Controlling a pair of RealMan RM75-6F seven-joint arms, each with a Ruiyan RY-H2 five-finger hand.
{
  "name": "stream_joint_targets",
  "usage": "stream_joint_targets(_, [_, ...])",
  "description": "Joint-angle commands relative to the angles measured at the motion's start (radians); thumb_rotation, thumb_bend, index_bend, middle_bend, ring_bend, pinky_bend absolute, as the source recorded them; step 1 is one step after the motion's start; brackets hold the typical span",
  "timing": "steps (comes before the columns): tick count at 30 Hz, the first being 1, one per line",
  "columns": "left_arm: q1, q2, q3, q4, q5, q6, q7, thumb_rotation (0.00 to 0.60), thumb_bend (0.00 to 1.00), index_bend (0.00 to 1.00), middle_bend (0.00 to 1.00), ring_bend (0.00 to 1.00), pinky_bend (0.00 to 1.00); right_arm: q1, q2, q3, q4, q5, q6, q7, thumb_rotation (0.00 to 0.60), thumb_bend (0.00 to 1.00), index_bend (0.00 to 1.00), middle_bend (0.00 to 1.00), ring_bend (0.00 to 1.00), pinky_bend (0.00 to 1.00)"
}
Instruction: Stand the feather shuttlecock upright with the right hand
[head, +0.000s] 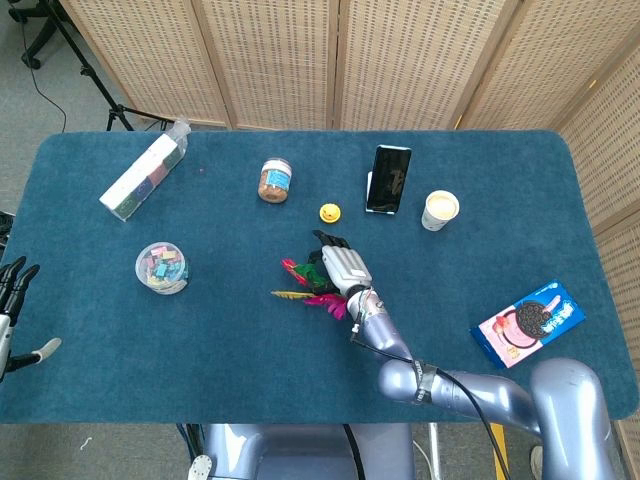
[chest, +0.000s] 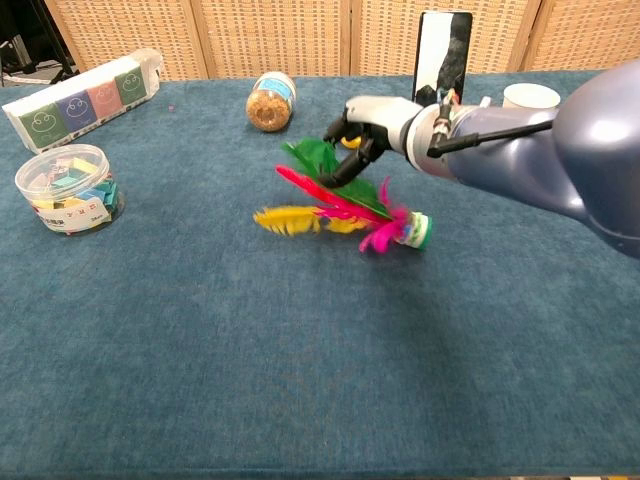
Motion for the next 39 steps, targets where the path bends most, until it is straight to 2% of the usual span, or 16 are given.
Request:
stream_joint_targets(1, [0.001,0.0,0.002,-0.001,0.004,0.002,0.002,0.6,0.0,0.0,0.0,0.0,0.0,-0.054,0.055,0.029,-0.089,-0.134,0.025,0.106,0.6,0.62,0.7,0.07,0.0,0.01])
stream_joint_targets(7, [0.003,0.001,0.007,-0.008,0.016,0.008,0.005,0.6,0.0,0.0,0.0,0.0,0.0,-0.127,0.131,0.015,-0.175,-0.283,0.055,0.204,0.6,0.62,0.7,0.09,0.0,0.01])
stream_joint_targets(11, [0.003,-0.001,0.009,-0.011,0.02,0.009,0.012,0.6,0.0,0.0,0.0,0.0,0.0,-0.171,0.168,-0.005,-0.188,-0.337,0.053,0.273,0.6,0.62,0.7,0.09,0.0,0.01])
stream_joint_targets(29, [0.005,-0.005,0.015,-0.018,0.031,0.013,0.029,0.6,0.0,0.0,0.0,0.0,0.0,-0.294,0.204,-0.086,-0.067,-0.477,-0.028,0.567,0.6,0.62,0.7,0.09,0.0,0.01])
stream_joint_targets(30, [0.005,-0.005,0.015,-0.017,0.03,0.014,0.028,0.6,0.0,0.0,0.0,0.0,0.0,-0.301,0.208,-0.093,-0.063,-0.498,-0.031,0.584,0.6,0.62,0.67,0.08,0.0,0.01])
stream_joint_targets(32, [0.006,-0.005,0.014,-0.017,0.029,0.014,0.027,0.6,0.0,0.0,0.0,0.0,0.0,-0.312,0.214,-0.103,-0.057,-0.54,-0.032,0.619,0.6,0.59,0.52,0.05,0.0,0.01])
stream_joint_targets(34, [0.005,-0.006,0.013,-0.016,0.026,0.012,0.03,0.6,0.0,0.0,0.0,0.0,0.0,-0.324,0.225,-0.11,-0.058,-0.588,-0.031,0.663,0.6,0.56,0.23,0.01,0.0,0.0])
stream_joint_targets(36, [0.003,-0.008,0.015,-0.016,0.026,0.007,0.034,0.6,0.0,0.0,0.0,0.0,0.0,-0.337,0.233,-0.112,-0.053,-0.651,-0.004,0.71,0.6,0.51,0.06,0.0,0.0,0.0])
stream_joint_targets(37, [0.003,-0.008,0.015,-0.016,0.026,0.007,0.035,0.6,0.0,0.0,0.0,0.0,0.0,-0.341,0.235,-0.112,-0.052,-0.673,0.009,0.725,0.6,0.47,0.03,0.0,0.0,0.0])
stream_joint_targets(39, [0.003,-0.01,0.014,-0.016,0.026,0.009,0.038,0.6,0.0,0.0,0.0,0.0,0.0,-0.348,0.243,-0.108,-0.056,-0.707,0.036,0.751,0.6,0.3,0.0,0.0,0.0,0.0])
